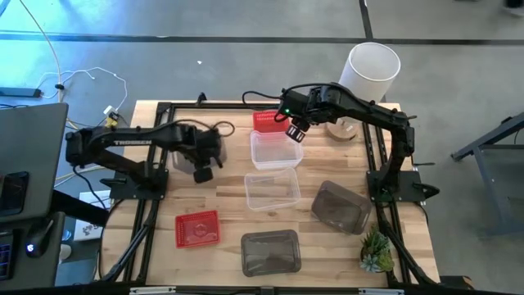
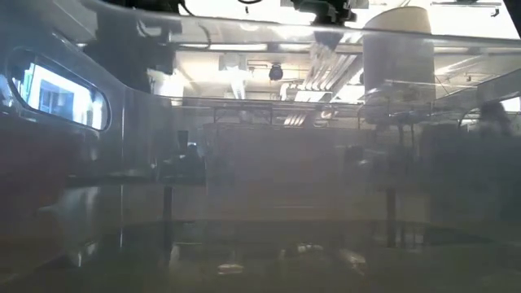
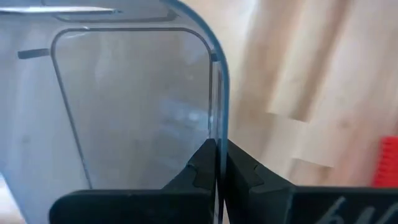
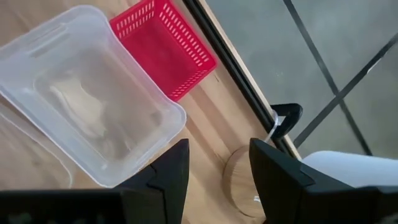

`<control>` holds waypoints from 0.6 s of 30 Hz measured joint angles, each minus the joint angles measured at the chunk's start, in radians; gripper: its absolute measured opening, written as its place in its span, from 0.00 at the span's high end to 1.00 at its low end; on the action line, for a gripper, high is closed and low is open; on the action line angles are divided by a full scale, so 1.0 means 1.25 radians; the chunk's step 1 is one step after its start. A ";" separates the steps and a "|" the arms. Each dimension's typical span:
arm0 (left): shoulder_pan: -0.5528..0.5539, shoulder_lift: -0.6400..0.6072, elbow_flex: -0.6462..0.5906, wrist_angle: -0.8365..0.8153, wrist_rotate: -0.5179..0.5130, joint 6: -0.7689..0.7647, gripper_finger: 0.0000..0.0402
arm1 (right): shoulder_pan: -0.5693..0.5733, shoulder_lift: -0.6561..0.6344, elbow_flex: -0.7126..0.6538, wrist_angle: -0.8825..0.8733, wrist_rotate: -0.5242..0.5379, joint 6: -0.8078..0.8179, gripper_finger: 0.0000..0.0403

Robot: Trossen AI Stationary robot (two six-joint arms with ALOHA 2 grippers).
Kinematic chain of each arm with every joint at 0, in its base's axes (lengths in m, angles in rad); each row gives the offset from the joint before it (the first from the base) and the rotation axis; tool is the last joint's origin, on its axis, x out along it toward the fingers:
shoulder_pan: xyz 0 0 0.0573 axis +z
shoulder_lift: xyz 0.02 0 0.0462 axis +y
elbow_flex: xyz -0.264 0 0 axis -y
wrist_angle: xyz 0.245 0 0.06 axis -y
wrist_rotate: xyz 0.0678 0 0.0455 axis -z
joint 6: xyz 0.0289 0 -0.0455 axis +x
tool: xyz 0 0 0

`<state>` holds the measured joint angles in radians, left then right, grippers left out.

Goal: Stack baskets by color
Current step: Stack the left black transparent bin on the bottom black transparent bin

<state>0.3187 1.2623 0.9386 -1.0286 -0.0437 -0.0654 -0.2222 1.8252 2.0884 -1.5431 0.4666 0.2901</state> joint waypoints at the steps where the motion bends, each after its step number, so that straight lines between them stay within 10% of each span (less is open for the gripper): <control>1: -0.021 -0.008 0.000 0.000 0.008 -0.017 1.00 | 0.000 0.000 0.000 0.001 0.002 0.011 0.62; 18: -0.377 -0.018 0.090 -0.005 -0.063 -0.244 1.00 | 0.049 0.000 0.000 0.003 0.022 0.165 0.62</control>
<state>-0.1527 1.2396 1.0514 -1.0350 -0.1227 -0.3704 -0.1613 1.8256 2.0884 -1.5394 0.4941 0.4968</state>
